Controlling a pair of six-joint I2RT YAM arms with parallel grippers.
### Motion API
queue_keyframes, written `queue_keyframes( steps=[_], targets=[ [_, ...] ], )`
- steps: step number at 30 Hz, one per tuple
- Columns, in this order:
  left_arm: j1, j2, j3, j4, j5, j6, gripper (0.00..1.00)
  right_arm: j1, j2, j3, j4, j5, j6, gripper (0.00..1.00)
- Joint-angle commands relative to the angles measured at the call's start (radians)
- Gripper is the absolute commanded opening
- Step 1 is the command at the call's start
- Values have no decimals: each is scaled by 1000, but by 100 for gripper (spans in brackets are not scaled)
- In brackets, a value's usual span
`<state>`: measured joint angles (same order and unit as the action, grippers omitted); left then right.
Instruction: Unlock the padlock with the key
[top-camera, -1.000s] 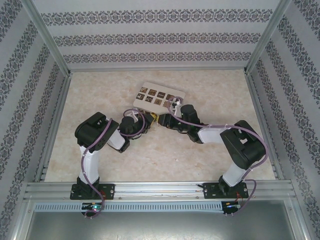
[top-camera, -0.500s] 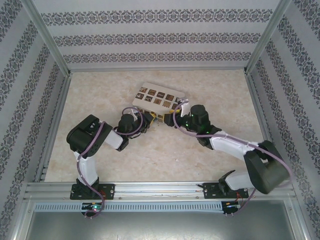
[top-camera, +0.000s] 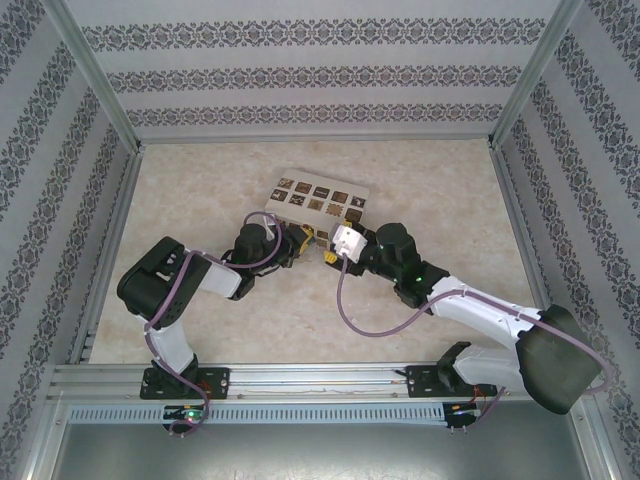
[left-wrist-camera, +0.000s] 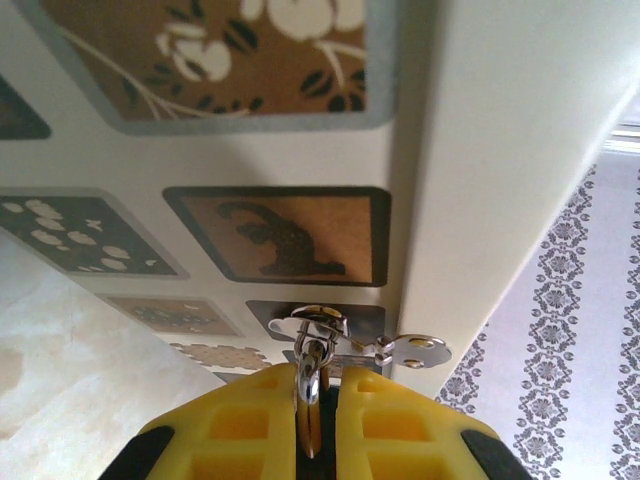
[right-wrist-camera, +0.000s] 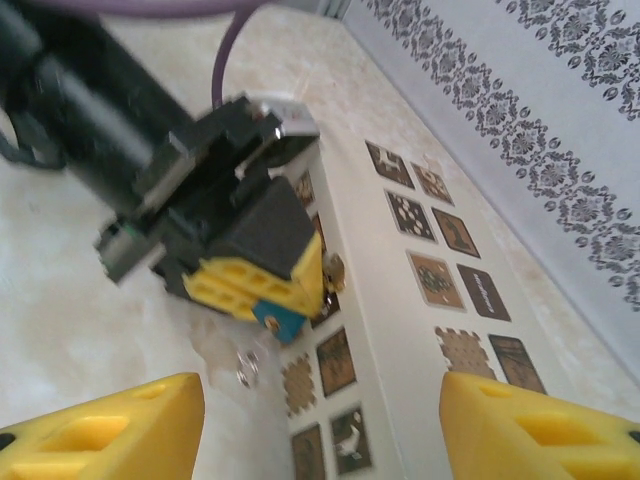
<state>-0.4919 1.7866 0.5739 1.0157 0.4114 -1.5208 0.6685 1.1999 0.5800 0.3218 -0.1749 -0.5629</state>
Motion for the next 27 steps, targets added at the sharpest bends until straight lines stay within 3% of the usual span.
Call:
queue_keyframes(
  steps=[1,9,20,27],
  targets=[
    [-12,-44,-11,23,24,-25,3,5,6,28,-87,37,-210,63],
    [-11,-58,-2,-4,31,-26,3,28,76,87,-190,17,-321,62],
    [-11,-58,-3,4,35,-31,2,55,219,194,-244,0,-358,42],
    [-11,-53,0,6,36,-33,2,57,271,224,-244,15,-362,38]
  ],
)
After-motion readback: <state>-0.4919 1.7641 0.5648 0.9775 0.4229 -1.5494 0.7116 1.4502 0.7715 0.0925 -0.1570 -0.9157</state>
